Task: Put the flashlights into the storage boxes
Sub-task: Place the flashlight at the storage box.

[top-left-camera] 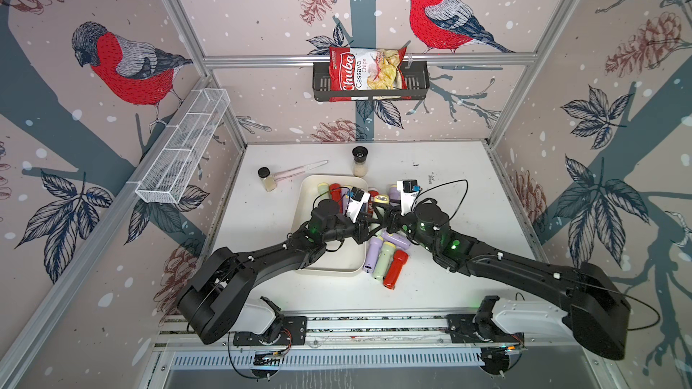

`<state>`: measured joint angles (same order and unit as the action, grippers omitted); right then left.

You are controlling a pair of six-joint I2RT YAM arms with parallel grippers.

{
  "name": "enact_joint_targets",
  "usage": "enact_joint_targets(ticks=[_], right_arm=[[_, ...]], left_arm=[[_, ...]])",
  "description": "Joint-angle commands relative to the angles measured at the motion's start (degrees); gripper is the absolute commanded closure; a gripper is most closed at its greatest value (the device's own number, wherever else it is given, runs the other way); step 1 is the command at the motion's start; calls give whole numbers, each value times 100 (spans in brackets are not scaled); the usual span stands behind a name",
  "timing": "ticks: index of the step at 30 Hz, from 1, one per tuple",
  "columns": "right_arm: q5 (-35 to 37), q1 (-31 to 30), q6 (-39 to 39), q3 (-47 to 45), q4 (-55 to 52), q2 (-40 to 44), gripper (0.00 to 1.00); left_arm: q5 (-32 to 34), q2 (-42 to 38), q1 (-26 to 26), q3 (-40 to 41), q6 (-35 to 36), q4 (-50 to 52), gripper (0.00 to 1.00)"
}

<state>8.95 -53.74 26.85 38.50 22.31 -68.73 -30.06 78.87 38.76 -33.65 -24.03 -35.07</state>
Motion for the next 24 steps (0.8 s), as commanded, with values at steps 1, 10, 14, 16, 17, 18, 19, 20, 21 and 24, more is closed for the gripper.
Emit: enact_joint_targets(ticks=[1,10,14,16,17,18,19,20,21,24], right_arm=[[403,-3,-79,-25,26,129,0],[714,85,-29,-181,-165,266,0],[690,109,-18,-194,-164,231,1],[662,122,-19,-187,-165,211,0],[648,118,-20,-189,-180,203,0],[644,124,-21,-181,-183,195,0],[643,126,-20,-181,-191,194,0],[643,134,-22,-177,-202,185,0],[643,133,-17,-176,-200,184,0],[652,155,-2,-176,-235,189,0]], left_arm=[[646,-210,-22,40,-261,390,76],[1499,-610,-308,162,-934,2432,75],[1399,-671,-560,492,-1218,2560,74],[1354,-642,-625,608,-1284,2559,75],[1350,-610,-631,643,-1304,2583,74],[1354,-577,-632,659,-1312,2593,74],[1350,-537,-629,675,-1334,2593,74],[1345,-488,-632,689,-1354,2589,74],[1341,-436,-633,700,-1371,2569,74],[1311,-258,-642,709,-1409,2459,74]])
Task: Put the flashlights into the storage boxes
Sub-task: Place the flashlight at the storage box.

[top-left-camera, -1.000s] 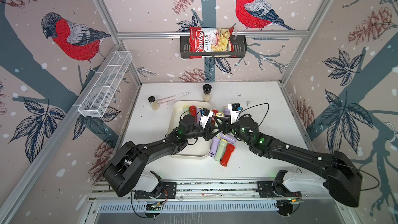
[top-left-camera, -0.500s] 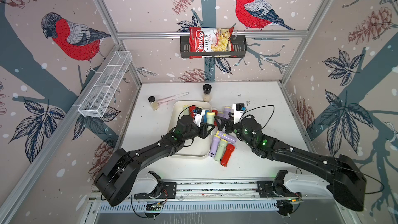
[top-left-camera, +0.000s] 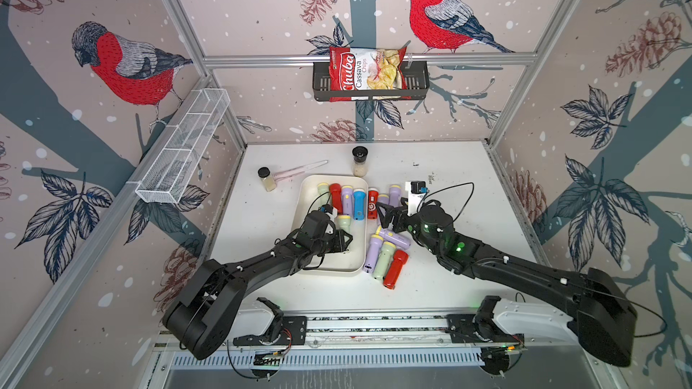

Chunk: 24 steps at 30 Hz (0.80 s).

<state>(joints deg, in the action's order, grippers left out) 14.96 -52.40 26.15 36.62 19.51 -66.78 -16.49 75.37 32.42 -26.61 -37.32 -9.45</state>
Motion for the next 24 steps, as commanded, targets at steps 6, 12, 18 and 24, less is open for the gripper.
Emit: enact_joint_targets(ticks=[6,12,18,24], right_arm=[[94,35,71,12,-36,32,0],[112,61,92,-9,-70,49,0],[61,63,140,2,-49,-44,1],[67,59,145,12,-61,-44,0]], left_arm=[[-191,495,-8,-33,-161,-428,74],[-395,704,-15,-32,-182,-567,72],[-676,768,14,-93,-135,-759,71],[-706,864,165,-246,-100,-656,63]])
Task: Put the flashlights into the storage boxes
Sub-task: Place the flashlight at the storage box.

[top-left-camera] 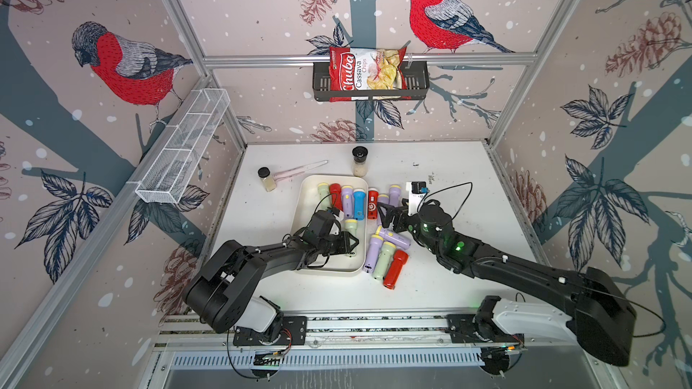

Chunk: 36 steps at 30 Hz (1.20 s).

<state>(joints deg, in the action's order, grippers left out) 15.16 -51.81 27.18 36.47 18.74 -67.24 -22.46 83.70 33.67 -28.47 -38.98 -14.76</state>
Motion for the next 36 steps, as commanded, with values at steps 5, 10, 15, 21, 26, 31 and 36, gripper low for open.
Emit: enact_joint_targets(ticks=[5,10,15,21,26,31,36], right_arm=[[75,-3,48,18,-36,38,0],[84,1,35,1,-29,64,0],[93,-2,41,-17,-47,86,1],[128,-3,30,-27,-88,137,1],[189,-4,24,-42,-125,162,0],[257,22,38,-95,-99,190,1],[318,130,23,-187,-126,280,0]], left_arm=[[-17,-32,69,-80,88,19,55],[139,-168,69,-115,150,210,49],[172,-215,71,-130,171,246,50],[206,-350,69,-147,189,220,50],[506,-718,100,-200,258,416,50],[1029,-1146,316,-408,433,913,50],[1342,-1463,538,-536,474,1167,50]])
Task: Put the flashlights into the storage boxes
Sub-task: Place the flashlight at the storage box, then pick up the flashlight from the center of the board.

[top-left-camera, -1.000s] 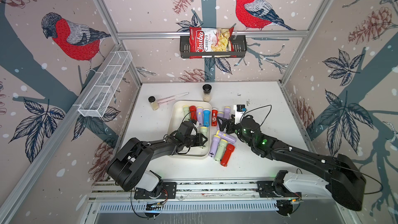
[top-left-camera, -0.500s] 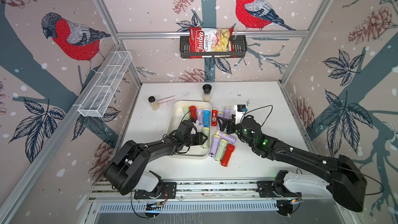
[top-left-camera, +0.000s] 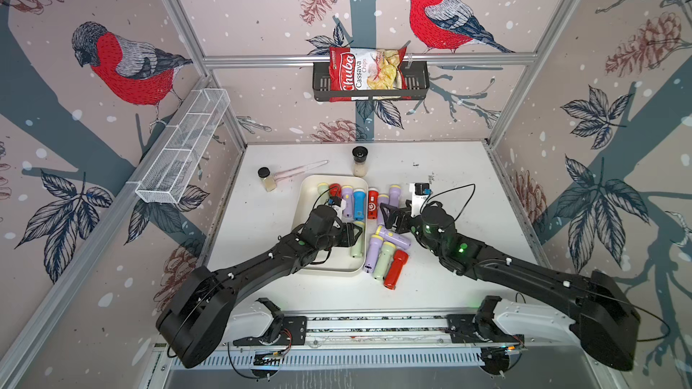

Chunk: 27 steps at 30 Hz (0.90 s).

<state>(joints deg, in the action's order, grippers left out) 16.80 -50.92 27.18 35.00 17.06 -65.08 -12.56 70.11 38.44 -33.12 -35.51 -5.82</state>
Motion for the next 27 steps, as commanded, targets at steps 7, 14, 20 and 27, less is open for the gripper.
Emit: enact_joint_targets(ticks=[7,14,20,27], right_arm=[[-214,596,160,-318,34,333,0],[-499,1178,234,-715,50,727,0],[-735,1723,341,-919,-216,971,1],[-1289,2765,730,-1302,-506,1454,0]], left_arm=[[611,-166,472,-341,76,544,50],[823,347,1180,-855,21,735,50],[710,1123,1743,-1486,133,1101,50],[826,2253,2430,-2634,232,1883,49]])
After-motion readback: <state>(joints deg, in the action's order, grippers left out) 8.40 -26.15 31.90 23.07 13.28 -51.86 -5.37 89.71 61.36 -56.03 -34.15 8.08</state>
